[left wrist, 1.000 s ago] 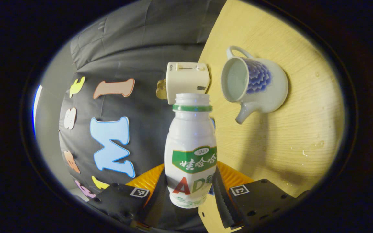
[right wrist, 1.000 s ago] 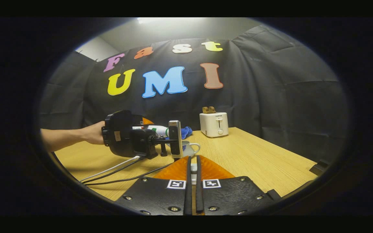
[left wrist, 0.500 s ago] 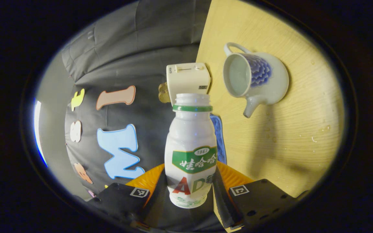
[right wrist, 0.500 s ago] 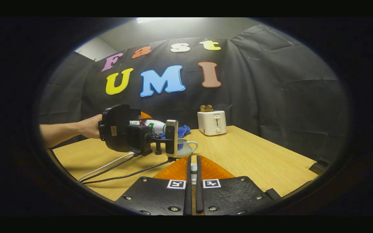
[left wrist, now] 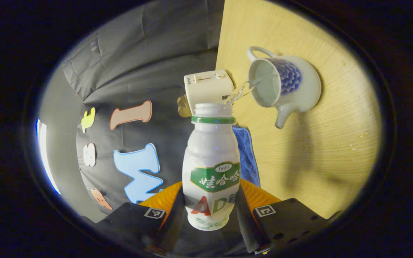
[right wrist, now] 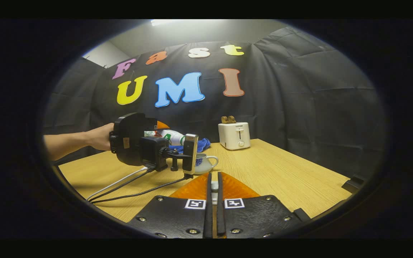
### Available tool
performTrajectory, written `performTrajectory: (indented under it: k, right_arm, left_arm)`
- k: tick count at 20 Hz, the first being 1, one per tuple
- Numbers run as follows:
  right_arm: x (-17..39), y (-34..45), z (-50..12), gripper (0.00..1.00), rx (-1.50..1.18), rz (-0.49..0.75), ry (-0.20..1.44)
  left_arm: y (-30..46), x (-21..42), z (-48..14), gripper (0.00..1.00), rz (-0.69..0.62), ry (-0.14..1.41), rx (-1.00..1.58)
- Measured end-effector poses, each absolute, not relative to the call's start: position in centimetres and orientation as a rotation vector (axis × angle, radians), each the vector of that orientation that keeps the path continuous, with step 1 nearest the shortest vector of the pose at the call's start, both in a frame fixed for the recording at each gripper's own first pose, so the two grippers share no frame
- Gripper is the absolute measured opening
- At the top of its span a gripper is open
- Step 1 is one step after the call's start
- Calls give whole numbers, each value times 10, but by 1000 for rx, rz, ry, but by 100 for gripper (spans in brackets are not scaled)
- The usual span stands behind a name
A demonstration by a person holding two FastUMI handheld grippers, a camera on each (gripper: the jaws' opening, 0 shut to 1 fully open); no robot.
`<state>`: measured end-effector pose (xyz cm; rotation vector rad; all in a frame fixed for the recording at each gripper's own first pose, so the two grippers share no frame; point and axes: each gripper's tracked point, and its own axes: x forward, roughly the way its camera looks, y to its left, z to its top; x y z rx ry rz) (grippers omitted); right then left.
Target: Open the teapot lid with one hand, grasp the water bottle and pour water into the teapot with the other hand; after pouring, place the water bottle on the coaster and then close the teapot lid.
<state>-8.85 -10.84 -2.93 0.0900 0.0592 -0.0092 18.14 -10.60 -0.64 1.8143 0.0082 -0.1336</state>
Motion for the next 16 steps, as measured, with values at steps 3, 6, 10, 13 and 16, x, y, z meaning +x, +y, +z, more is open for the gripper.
performTrajectory:
  k: [3, 6, 10, 13, 16]
  right_arm:
    - [-90, -106, -28, 5, 93, -1, 53]
    - [-90, -106, -28, 0, 80, 1, 52]
    - [-91, -105, -29, 5, 81, 3, 56]
    - [-91, -106, -30, 5, 83, 4, 60]
    - [-94, -106, -28, 5, 82, 6, 53]
  left_arm:
    - [-106, 181, -5, 76, -134, 1, 1826]
    - [-109, 179, -8, 82, -136, -11, 1858]
    - [-111, 179, -8, 82, -140, -17, 1877]
    - [-115, 181, -5, 82, -140, -32, 1894]
    - [-118, 183, -4, 82, -140, -43, 1915]
